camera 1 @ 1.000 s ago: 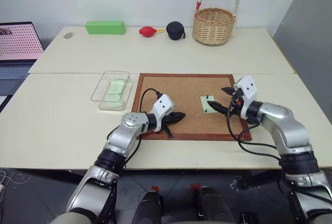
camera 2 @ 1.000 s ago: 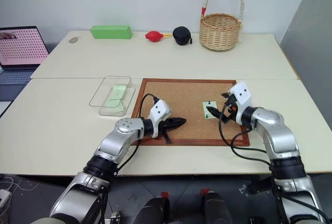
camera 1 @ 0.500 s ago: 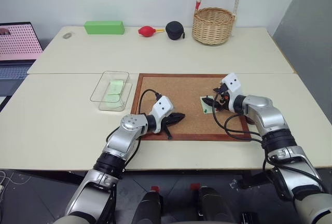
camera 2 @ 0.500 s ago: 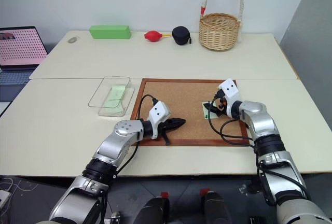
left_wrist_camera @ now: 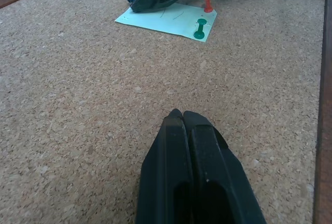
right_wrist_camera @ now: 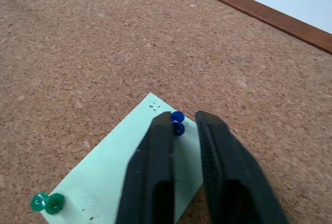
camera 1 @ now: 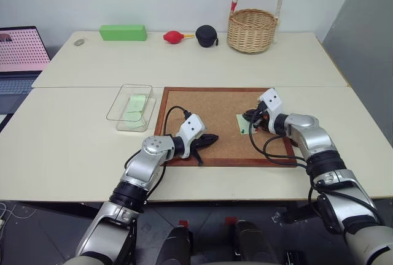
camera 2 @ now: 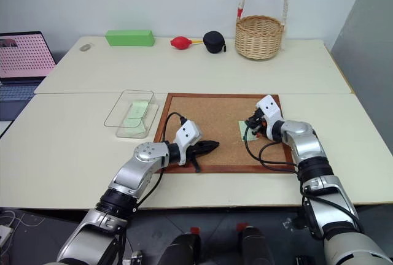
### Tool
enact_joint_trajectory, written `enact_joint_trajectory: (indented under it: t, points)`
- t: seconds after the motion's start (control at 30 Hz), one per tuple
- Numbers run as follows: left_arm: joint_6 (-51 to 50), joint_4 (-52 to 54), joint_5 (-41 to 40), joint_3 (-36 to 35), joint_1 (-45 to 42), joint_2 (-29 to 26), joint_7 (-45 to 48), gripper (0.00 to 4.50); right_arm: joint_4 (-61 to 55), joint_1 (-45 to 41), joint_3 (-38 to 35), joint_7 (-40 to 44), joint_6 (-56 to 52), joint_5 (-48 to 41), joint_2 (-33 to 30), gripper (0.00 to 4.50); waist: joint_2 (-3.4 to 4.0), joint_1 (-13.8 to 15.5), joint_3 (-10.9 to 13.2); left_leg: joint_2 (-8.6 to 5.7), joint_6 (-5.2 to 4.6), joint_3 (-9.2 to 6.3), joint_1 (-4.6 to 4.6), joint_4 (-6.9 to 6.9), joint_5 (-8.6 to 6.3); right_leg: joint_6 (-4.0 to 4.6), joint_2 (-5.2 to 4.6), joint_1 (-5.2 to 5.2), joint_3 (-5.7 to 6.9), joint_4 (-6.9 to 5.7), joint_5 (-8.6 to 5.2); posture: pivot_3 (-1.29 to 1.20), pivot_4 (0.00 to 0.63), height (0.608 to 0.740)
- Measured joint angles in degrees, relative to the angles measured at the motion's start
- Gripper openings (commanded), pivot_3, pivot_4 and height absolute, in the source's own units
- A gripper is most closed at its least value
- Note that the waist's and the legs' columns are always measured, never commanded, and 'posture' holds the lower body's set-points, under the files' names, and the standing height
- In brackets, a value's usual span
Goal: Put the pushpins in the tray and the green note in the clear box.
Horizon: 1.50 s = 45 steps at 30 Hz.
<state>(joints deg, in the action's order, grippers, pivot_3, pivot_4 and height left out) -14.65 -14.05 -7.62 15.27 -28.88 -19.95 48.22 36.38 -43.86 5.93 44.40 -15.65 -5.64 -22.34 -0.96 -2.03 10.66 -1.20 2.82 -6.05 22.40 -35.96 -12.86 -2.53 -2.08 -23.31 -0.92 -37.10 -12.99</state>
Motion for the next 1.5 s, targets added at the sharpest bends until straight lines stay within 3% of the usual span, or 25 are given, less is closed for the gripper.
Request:
enact_joint_trajectory:
  t: [0.33,0.73,0.93,1.03,1.2,1.37,1.5]
  points:
    - [-0.33,-0.64,1.11,0.28,-0.64,-0.15,-0.06,0.00,-2.71,0.12,-0.35,0.34,-2.39,-0.16,-0.06,0.04,0.01,0.00,0.00,0.00,0.00,0.00,-0.02,-0.01,0.00,-0.01,0.00,0.00,-0.01,-0.03,0.00,0.00,0.150,0.740]
    - [-0.40,-2.26,1.35,0.63,-1.66,0.16,-0.13,0.00,-17.55,5.32,-4.26,-0.90,-9.24,-4.00,-1.82,0.04,0.04,0.14,-0.06,-0.01,0.00,0.01,-0.25,-0.01,0.00,-0.03,-0.01,0.16,-0.03,-0.09,0.00,0.00,0.150,0.740]
    - [-0.40,-2.30,1.45,0.80,-1.70,0.26,-0.10,0.00,-26.86,10.38,-8.92,-2.15,-13.87,-5.66,-8.04,0.04,0.03,0.24,-0.08,0.00,0.00,0.00,-0.24,-0.01,0.00,-0.03,-0.01,0.18,-0.01,-0.05,-0.01,0.00,0.150,0.740]
    - [-0.32,-2.33,1.50,0.95,-1.79,0.34,-0.07,0.00,-31.79,17.03,-11.24,-2.17,-15.63,-5.76,-12.97,0.04,0.05,0.32,-0.09,-0.02,-0.01,0.00,-0.19,0.01,0.00,-0.03,-0.02,0.18,-0.01,-0.01,-0.01,0.00,0.150,0.740]
    - [0.17,-3.46,1.65,0.97,-2.07,0.02,0.30,0.00,-34.72,25.37,-12.07,-2.66,-17.14,-4.53,-18.24,0.04,0.24,0.07,-0.20,0.01,-0.01,0.15,-0.31,-0.01,0.00,-0.06,-0.02,0.20,-0.09,-0.04,-0.01,0.00,0.150,0.740]
    - [0.59,-4.41,1.75,1.19,-2.70,0.08,0.86,0.00,-35.23,27.54,-12.50,-3.35,-17.18,-3.95,-20.51,0.04,0.26,0.07,-0.23,0.01,-0.02,0.16,-0.33,-0.01,0.01,-0.07,-0.01,0.25,-0.10,-0.01,0.00,0.00,0.150,0.740]
    - [1.35,-4.58,2.05,1.29,-2.76,0.16,0.92,0.00,-34.26,27.52,-12.48,-3.51,-16.51,-3.39,-20.58,0.85,0.25,0.21,-0.23,0.00,-0.02,0.13,-0.31,-0.01,0.01,-0.08,-0.01,0.25,-0.08,0.00,0.00,0.00,0.150,0.740]
